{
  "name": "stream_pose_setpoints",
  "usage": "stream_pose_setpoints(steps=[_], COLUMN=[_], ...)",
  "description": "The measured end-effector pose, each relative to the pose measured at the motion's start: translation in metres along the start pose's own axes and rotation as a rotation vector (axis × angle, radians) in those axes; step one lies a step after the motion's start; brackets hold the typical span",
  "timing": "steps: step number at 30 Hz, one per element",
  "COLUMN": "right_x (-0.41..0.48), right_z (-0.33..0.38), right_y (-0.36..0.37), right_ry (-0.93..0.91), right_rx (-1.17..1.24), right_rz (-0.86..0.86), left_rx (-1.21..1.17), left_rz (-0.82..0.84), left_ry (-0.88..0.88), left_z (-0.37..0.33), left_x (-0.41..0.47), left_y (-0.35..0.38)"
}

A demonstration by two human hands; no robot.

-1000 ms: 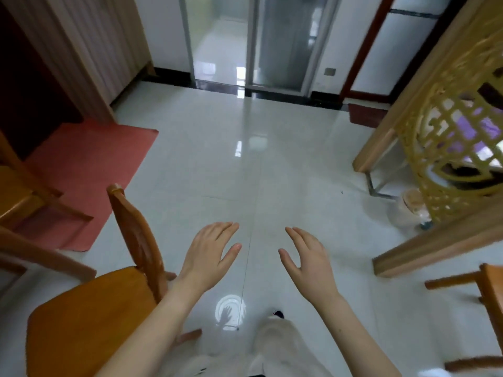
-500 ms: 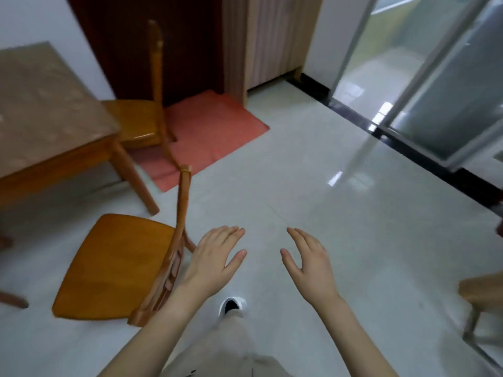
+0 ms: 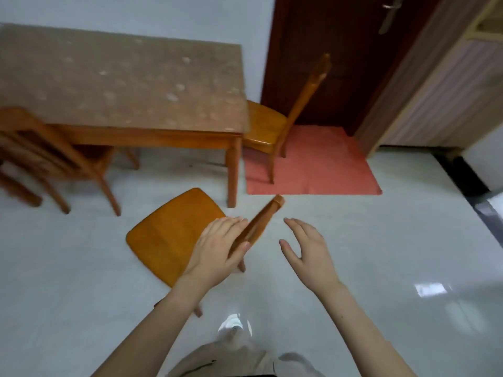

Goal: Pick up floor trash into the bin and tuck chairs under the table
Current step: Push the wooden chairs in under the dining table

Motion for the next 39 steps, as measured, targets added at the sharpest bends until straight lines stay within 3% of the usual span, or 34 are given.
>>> stream_pose_setpoints(steps=[9,15,20,27,34,39], right_x=[0.075,0.088,0.104,0.129,0.140,0.150], right_z=[0.015,0.001,-0.008,-0.023,-0.025,-0.015], right_y=[0.041,0.062,0.062,0.075,0.079,0.084], right_ry=[-0.442,-0.552,-0.585,-0.548,-0.543,-0.548], right_rx=[-0.175,-0.252,-0.259,-0.039,0.046,0.086], right_rz=[0.376,0.650,0.710,0.746,0.736,0.695], left_rx=[-0.140,-0.193,-0.220,-0.415,-0.449,-0.410], left_rz=[-0.032,-0.010,-0.154,-0.382,-0.523,-0.525], left_ry=[-0.512,-0.722,-0.833,-0.982,-0.931,-0.914], left_z=[0.030,0.012,0.004,0.015,0.031,0.051], left_x=[-0.067,-0.080,-0.076,-0.060,-0.058,-0.055], left_y=[0.034,0.068,0.075,0.086,0.092,0.088])
Point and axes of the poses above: each hand's wrist, its own x-axis towards the middle knuckle, its own y-axis out of the palm, z = x × y, the point moved 6 cm from there along x, towards the middle knuckle, and after that the axes turned 14 degrees about z, right-handed, at the moved point
